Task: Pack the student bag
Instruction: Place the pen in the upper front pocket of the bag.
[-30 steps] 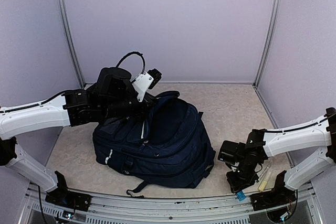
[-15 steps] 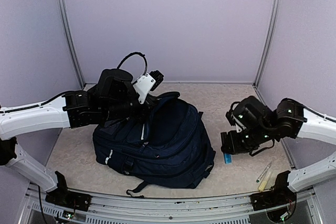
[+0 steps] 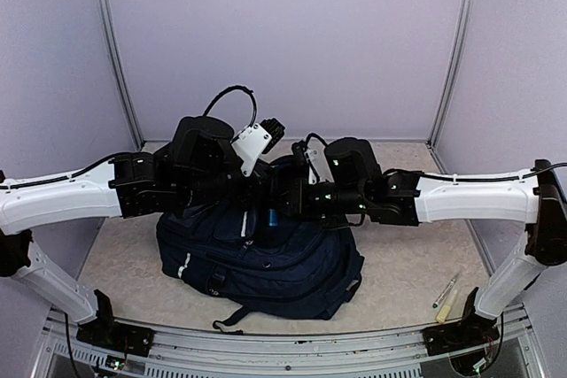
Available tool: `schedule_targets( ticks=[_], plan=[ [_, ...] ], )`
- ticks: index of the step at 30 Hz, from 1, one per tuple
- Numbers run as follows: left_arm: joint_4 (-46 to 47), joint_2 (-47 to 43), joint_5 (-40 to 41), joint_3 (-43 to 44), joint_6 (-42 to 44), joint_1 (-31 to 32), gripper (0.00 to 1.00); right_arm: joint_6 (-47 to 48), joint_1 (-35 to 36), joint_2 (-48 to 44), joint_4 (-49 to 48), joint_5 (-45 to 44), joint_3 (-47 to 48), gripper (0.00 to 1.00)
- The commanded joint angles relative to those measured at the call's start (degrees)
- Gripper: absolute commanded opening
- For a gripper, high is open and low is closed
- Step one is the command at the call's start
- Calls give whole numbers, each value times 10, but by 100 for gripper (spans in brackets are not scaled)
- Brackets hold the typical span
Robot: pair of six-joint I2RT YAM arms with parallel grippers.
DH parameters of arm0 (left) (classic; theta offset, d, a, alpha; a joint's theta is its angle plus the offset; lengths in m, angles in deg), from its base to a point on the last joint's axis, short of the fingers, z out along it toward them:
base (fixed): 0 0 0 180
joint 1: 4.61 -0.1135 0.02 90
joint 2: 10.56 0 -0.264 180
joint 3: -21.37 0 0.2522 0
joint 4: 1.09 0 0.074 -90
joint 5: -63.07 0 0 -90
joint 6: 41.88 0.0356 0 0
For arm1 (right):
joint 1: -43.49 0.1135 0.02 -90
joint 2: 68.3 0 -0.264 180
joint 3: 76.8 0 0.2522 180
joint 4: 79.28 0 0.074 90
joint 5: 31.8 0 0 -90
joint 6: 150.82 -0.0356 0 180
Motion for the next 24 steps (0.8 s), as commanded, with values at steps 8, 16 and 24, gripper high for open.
schedule_targets(
  ticks=[8, 16, 24],
  plan=[
    [93, -4, 49, 31, 29, 5, 0, 91, -11, -8, 165, -143, 92, 89],
    [104, 15, 47, 33, 40, 1, 0, 44, -62, -140, 475, -303, 27, 100],
    [130, 6, 15, -9, 29, 2, 0, -62, -246, -195, 589, -177, -163, 100]
  ],
)
